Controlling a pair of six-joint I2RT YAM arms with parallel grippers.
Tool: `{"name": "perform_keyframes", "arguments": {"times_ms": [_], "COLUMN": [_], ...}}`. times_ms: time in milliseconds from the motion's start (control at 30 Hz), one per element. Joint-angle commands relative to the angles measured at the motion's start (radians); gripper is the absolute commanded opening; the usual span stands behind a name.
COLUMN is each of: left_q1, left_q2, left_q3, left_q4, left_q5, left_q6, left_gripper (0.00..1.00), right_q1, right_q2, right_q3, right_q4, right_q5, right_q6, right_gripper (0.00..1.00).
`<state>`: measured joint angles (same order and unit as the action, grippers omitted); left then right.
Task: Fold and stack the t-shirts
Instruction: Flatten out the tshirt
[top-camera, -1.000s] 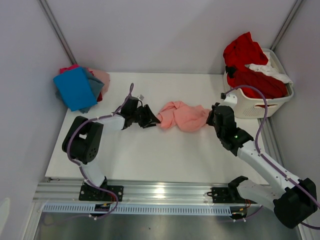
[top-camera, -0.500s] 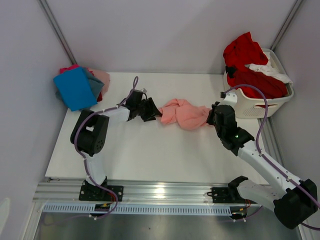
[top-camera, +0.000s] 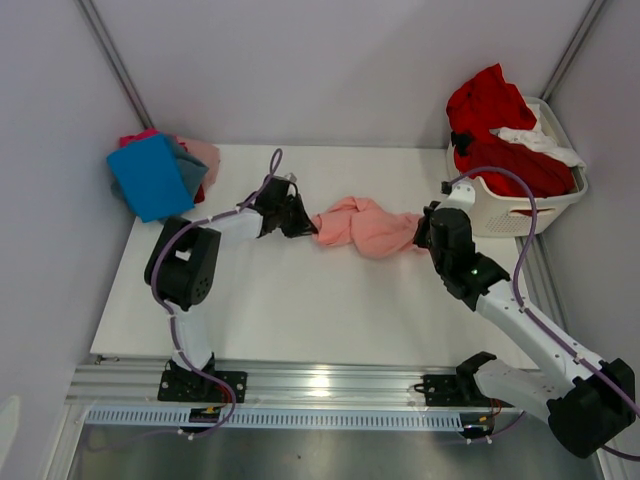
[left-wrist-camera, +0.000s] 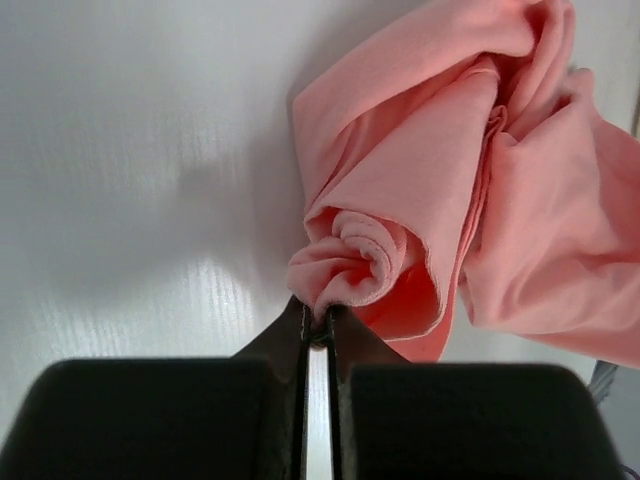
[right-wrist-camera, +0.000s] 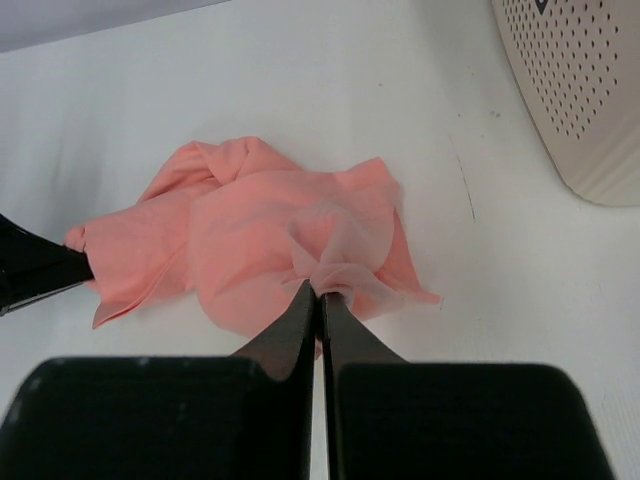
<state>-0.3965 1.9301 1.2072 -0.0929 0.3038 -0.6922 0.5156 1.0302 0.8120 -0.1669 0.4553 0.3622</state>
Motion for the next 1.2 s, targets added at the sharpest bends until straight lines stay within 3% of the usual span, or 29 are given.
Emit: {"name": "perform_keyframes", "arguments": {"times_ms": [0,100,233,433,500,533,633,667,1033,1167], "left_q1": [-0.005,0.005,0.044,0.136,0.145,0.146,0.13,0.116,-0.024,-0.045], "left_q2": [-0.08,-0.158,-0.377,-0.525,-0.554,-0.56,-0.585,-0.589,-0.628,-0.632], "left_q3": [0.038,0.061,0.077,0.101,0.095,0.092,0.068,0.055,-0.004,-0.009], "left_q4": [-0.04,-0.132,-0.223,-0.287,-0.303,-0.31,-0.311,-0.306,-0.335,-0.326], "left_q5": [-0.077,-0.17,-0.369,-0.537,-0.574,-0.583,-0.506,-0.502,-0.457,-0.453], "left_q6": [0.071,0.158,0.336,0.396,0.411,0.41,0.398,0.399,0.407,0.41], "left_gripper": [0.0,0.0,0.0,0.0,0.0,0.0,0.0,0.0,0.0,0.0], "right_q1": [0.003,-0.008,-0.09,-0.137,-0.143,-0.144,-0.144,-0.143,-0.144,-0.143], "right_q2": [-0.019,-0.021,-0.027,-0.015,0.004,0.01,0.021,0.022,0.033,0.074], "right_q3": [0.053,0.084,0.137,0.136,0.139,0.138,0.138,0.135,0.133,0.139], "right_q4": [0.023,0.012,-0.038,-0.063,-0.097,-0.109,-0.106,-0.1,-0.065,-0.045], "right_q5": [0.034,0.133,0.275,0.494,0.523,0.526,0.476,0.456,0.266,0.076], "right_q6": [-0.029,-0.075,-0.086,-0.06,-0.028,-0.008,0.014,0.015,0.02,0.02], "right_gripper": [0.0,0.0,0.0,0.0,0.17,0.36,0.53,0.55,0.56,0.55]}}
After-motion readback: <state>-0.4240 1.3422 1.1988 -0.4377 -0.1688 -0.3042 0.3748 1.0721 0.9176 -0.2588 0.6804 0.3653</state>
